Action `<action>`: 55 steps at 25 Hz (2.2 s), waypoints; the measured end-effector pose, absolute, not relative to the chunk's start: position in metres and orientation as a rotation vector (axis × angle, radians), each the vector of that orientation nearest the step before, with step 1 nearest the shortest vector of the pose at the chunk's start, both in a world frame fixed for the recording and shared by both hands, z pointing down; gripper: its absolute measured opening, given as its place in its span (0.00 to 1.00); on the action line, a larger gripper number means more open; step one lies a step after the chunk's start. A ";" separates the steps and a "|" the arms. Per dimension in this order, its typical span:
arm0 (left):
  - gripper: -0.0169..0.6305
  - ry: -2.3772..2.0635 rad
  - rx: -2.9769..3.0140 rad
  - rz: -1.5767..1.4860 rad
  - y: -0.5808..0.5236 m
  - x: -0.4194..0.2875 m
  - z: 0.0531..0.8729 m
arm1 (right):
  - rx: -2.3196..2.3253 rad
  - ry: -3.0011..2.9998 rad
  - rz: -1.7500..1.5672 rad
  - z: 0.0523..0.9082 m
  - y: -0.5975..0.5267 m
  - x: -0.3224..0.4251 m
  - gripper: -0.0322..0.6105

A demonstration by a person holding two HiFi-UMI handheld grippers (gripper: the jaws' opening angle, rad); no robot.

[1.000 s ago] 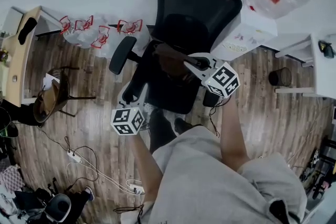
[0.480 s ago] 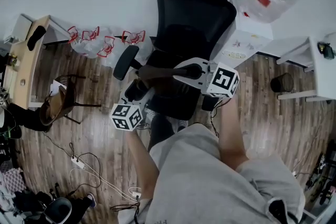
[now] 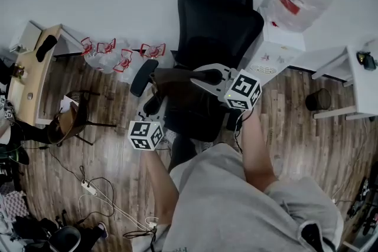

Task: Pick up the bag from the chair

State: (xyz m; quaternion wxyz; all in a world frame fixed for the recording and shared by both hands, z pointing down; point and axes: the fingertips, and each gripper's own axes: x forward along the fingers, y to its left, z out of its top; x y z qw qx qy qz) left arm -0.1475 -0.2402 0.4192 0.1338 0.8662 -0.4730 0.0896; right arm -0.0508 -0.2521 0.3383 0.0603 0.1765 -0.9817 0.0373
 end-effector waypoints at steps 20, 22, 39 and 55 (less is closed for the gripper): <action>0.12 -1.545 2.415 0.246 -0.238 -0.170 0.402 | 0.849 -2.901 0.196 0.349 -0.280 -0.072 0.14; 0.12 -1.543 2.424 0.233 -0.241 -0.171 0.399 | 0.861 -2.905 0.197 0.347 -0.282 -0.072 0.14; 0.12 -1.496 2.477 0.233 -0.255 -0.156 0.399 | 0.910 -2.889 0.237 0.352 -0.299 -0.057 0.14; 0.12 -1.472 2.490 0.232 -0.262 -0.149 0.399 | 0.941 -2.875 0.197 0.346 -0.301 -0.050 0.13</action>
